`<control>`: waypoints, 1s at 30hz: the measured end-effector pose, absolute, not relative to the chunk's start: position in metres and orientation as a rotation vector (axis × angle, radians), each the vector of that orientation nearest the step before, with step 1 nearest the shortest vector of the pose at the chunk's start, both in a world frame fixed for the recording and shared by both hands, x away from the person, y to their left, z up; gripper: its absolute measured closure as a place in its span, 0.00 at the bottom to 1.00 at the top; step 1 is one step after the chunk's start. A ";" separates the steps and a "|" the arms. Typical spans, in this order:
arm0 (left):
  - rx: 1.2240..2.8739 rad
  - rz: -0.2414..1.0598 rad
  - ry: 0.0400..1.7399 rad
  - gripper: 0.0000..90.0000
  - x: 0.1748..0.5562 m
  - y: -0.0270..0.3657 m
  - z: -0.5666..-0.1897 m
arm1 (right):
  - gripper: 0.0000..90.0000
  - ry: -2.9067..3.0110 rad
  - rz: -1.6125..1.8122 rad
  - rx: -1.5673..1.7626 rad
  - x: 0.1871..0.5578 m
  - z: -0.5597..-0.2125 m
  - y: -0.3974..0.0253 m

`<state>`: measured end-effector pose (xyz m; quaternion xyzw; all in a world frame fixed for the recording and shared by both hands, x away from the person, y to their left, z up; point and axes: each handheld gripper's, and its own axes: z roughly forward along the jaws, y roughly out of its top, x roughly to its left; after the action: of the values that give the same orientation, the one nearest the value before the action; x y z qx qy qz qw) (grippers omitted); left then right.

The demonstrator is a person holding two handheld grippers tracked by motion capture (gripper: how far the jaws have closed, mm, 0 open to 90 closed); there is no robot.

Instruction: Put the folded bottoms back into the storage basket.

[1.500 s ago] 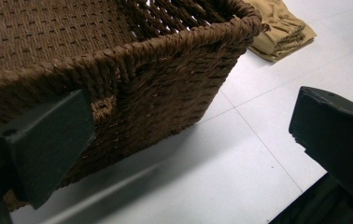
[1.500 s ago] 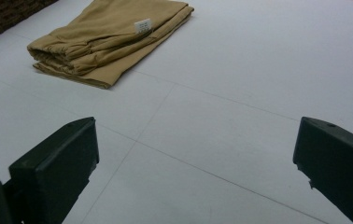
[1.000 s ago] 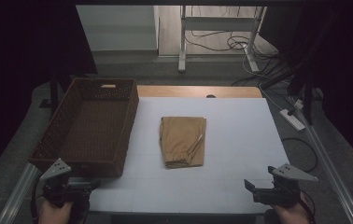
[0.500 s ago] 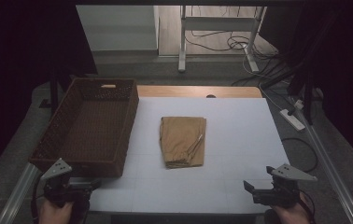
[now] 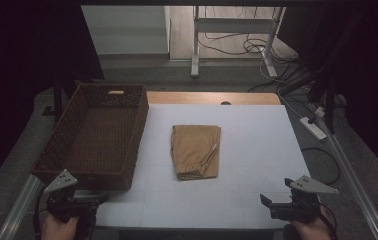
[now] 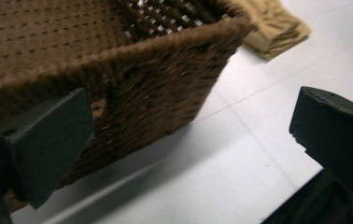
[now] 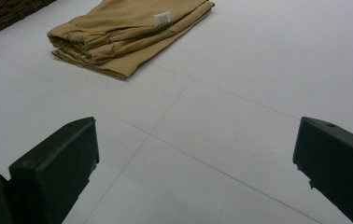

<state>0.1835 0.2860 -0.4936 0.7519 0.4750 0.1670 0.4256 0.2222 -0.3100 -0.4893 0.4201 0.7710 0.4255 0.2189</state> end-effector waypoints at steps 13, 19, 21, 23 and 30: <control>1.935 0.399 1.089 0.00 0.184 0.264 -0.491 | 0.01 2.153 1.168 1.146 0.223 -0.490 -0.309; 1.946 0.385 1.043 0.00 0.185 0.255 -0.491 | 0.01 2.159 1.165 1.138 0.223 -0.490 -0.308; 1.953 0.376 1.036 0.00 0.185 0.252 -0.491 | 0.01 2.162 1.161 1.135 0.223 -0.490 -0.307; 1.966 0.359 1.024 0.00 0.187 0.248 -0.491 | 0.01 2.163 1.160 1.134 0.223 -0.490 -0.307; 1.985 0.332 1.002 0.00 0.191 0.236 -0.493 | 0.01 2.167 1.158 1.129 0.223 -0.490 -0.307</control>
<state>0.1911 0.2362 -0.4928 0.7964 0.4018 0.1332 0.4319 0.2227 -0.3071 -0.4899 0.4077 0.7823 0.4180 0.2170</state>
